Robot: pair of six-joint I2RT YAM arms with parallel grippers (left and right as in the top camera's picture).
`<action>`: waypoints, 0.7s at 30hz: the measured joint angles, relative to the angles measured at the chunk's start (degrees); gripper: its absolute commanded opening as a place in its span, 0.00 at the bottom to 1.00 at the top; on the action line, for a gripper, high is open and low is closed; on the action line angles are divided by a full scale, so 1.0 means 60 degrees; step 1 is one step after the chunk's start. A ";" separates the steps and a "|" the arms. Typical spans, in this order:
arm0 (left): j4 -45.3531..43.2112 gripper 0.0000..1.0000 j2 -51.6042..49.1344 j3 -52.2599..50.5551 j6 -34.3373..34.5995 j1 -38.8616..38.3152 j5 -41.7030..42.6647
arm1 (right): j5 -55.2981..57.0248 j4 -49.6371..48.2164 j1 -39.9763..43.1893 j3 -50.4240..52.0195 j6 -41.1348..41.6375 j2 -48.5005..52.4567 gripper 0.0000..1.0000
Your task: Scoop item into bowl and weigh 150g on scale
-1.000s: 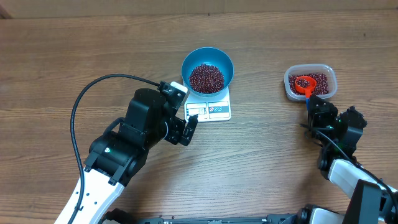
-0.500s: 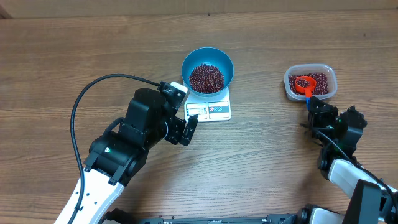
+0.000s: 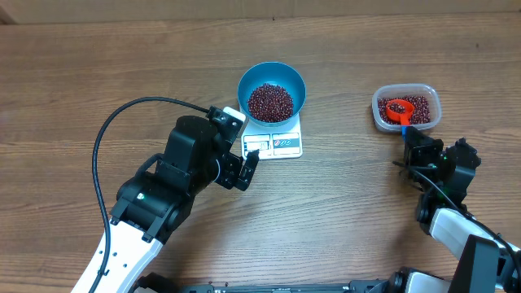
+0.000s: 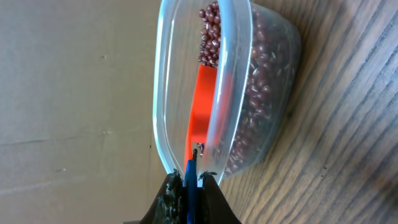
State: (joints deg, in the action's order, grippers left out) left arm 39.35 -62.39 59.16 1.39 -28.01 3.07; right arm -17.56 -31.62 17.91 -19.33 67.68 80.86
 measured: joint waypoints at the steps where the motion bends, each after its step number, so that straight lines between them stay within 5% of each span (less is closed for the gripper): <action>1: 0.0000 1.00 0.0000 0.0000 -0.0004 0.0000 0.0000 | 0.0000 -0.0084 0.0000 0.0000 -0.0066 0.0007 0.04; 21: 0.0000 0.99 0.0000 0.0000 -0.0004 0.0000 0.0000 | -0.0659 -0.0310 0.0029 0.0000 -0.1362 0.0018 0.04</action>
State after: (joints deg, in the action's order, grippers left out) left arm 39.35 -62.39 59.16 1.37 -28.01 3.07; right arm -21.52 -33.47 18.09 -19.33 59.51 80.97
